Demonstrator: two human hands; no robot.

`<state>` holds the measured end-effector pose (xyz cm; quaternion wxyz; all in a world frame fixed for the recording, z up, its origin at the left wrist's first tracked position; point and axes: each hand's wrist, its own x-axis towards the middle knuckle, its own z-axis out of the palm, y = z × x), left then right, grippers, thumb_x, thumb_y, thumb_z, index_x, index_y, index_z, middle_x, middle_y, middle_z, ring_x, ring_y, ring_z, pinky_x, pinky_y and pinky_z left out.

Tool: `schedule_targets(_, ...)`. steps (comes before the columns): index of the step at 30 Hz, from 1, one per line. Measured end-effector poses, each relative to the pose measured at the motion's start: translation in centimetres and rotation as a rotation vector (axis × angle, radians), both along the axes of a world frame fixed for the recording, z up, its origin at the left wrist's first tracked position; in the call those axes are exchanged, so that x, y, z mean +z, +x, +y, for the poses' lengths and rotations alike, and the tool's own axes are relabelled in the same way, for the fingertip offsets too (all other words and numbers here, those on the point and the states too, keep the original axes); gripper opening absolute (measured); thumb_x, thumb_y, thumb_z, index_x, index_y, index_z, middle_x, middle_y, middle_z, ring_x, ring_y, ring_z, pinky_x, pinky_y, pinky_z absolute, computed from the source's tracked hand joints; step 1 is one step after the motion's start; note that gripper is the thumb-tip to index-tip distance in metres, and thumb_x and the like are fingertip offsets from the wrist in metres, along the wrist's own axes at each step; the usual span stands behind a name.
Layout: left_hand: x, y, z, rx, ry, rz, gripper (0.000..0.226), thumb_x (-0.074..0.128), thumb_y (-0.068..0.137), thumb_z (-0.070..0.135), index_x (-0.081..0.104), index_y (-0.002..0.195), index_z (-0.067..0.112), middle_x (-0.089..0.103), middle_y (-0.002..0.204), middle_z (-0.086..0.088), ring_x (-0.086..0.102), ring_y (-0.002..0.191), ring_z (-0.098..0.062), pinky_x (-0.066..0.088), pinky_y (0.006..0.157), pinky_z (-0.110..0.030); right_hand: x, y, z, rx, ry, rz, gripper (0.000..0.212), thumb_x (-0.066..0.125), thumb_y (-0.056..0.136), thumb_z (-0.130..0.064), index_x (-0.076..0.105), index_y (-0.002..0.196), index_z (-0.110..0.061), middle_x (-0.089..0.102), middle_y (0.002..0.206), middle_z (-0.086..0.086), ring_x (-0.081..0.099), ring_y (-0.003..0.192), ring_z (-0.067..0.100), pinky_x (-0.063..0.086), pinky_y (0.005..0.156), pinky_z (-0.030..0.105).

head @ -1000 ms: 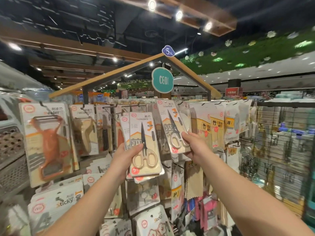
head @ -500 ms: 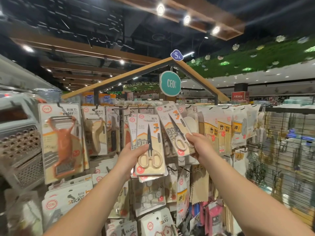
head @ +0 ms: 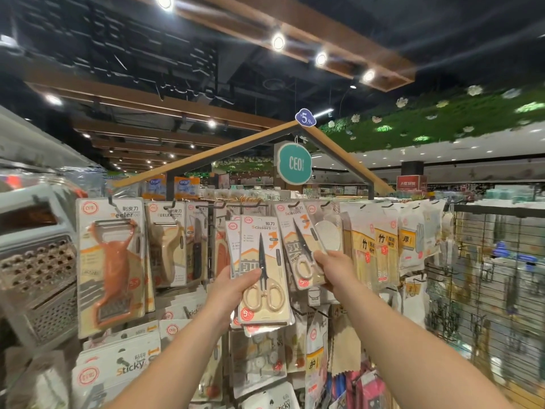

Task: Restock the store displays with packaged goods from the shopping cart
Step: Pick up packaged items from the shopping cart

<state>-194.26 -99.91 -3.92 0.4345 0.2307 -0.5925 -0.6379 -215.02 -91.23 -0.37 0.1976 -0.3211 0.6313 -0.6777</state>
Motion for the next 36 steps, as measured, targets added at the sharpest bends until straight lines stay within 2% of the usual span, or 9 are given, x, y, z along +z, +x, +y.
schedule_targets(5, -0.8, -0.1, 0.3, 0.021, 0.025, 0.004, 0.038, 0.076, 0.084, 0.016, 0.058, 0.118, 0.013, 0.077, 0.096, -0.010, 0.075, 0.087, -0.029, 0.057, 0.087, -0.049, -0.7, -0.2, 0.1, -0.006, 0.135, 0.171, 0.029, 0.052, 0.100, -0.035, 0.062, 0.102, -0.007, 0.064, 0.093, 0.003, 0.061, 0.079, 0.018, 0.049, 0.079, 0.037)
schedule_targets(9, -1.2, -0.1, 0.7, 0.023, 0.060, 0.010, 0.040, 0.075, 0.085, 0.014, 0.058, 0.121, 0.011, 0.076, 0.098, -0.012, 0.074, 0.088, -0.030, 0.058, 0.083, -0.045, -1.3, 0.4, 2.1, -0.052, 0.129, 0.225, 0.058, 0.046, 0.100, -0.049, 0.046, 0.139, -0.007, 0.054, 0.134, 0.005, 0.051, 0.124, 0.025, 0.039, 0.101, 0.041)
schedule_targets(13, -0.7, -0.4, 1.5, -0.004, 0.049, 0.017, 0.040, 0.076, 0.083, 0.015, 0.061, 0.120, 0.013, 0.076, 0.102, -0.012, 0.073, 0.095, -0.032, 0.053, 0.095, -0.053, -1.1, 2.3, 4.7, 0.311, 0.128, 0.162, 0.042, 0.060, 0.093, -0.046, 0.061, 0.118, -0.012, 0.068, 0.109, 0.002, 0.064, 0.092, 0.013, 0.055, 0.078, 0.030)
schedule_targets(16, -0.1, -0.9, 2.3, -0.024, 0.079, 0.048, 0.038, 0.075, 0.084, 0.010, 0.061, 0.118, 0.013, 0.076, 0.100, -0.014, 0.073, 0.091, -0.032, 0.056, 0.088, -0.051, -0.8, 4.3, 5.7, 0.459, 0.212, 0.252, 0.021, 0.069, 0.090, -0.032, 0.063, 0.095, -0.012, 0.067, 0.085, 0.000, 0.060, 0.073, 0.011, 0.052, 0.060, 0.022)
schedule_targets(20, 0.3, -1.5, 3.6, -0.062, 0.124, 0.079, 0.030, 0.070, 0.088, 0.010, 0.061, 0.116, 0.012, 0.075, 0.098, -0.016, 0.073, 0.085, -0.031, 0.059, 0.073, -0.042, -0.8, 5.4, 5.9, 0.378, 0.210, 0.218, 0.022, 0.074, 0.088, -0.023, 0.054, 0.090, -0.014, 0.065, 0.086, 0.008, 0.058, 0.069, 0.018, 0.047, 0.051, 0.023)
schedule_targets(24, 0.5, -1.9, 3.6, -0.039, 0.163, 0.069, 0.033, 0.069, 0.090, 0.033, 0.059, 0.118, 0.018, 0.074, 0.107, -0.011, 0.072, 0.097, -0.033, 0.056, 0.089, -0.052, -0.7, 5.9, 6.7, 0.312, 0.148, 0.105, 0.014, 0.063, 0.096, -0.016, 0.052, 0.089, -0.010, 0.062, 0.078, 0.008, 0.055, 0.050, 0.013, 0.044, 0.041, 0.025)
schedule_targets(28, 0.3, -2.3, 2.8, -0.008, 0.165, 0.059, 0.051, 0.070, 0.081, 0.054, 0.057, 0.121, 0.025, 0.070, 0.119, -0.005, 0.067, 0.108, -0.031, 0.049, 0.099, -0.055, -0.5, 5.7, 6.6, 0.156, 0.096, 0.007, 0.011, 0.052, 0.101, -0.019, 0.051, 0.102, -0.008, 0.066, 0.096, 0.014, 0.068, 0.074, 0.022, 0.056, 0.049, 0.030)
schedule_targets(32, 0.5, -2.2, 3.0, 0.022, 0.145, 0.057, 0.022, 0.055, 0.100, 0.031, 0.058, 0.118, 0.018, 0.072, 0.111, -0.007, 0.069, 0.102, -0.030, 0.052, 0.095, -0.052, 0.2, 4.3, 6.5, 0.000, 0.002, 0.011, 0.014, 0.049, 0.103, -0.021, 0.049, 0.110, -0.009, 0.060, 0.098, 0.011, 0.066, 0.079, 0.022, 0.062, 0.064, 0.040)
schedule_targets(36, 0.5, -2.0, 2.3, 0.046, 0.126, 0.056, 0.016, 0.053, 0.101, 0.027, 0.059, 0.112, 0.018, 0.074, 0.104, -0.006, 0.071, 0.095, -0.028, 0.056, 0.089, -0.046, 0.8, 3.0, 5.8, -0.083, 0.018, 0.098, 0.026, 0.045, 0.103, -0.027, 0.049, 0.125, -0.014, 0.056, 0.099, 0.007, 0.055, 0.076, 0.019, 0.053, 0.051, 0.027)
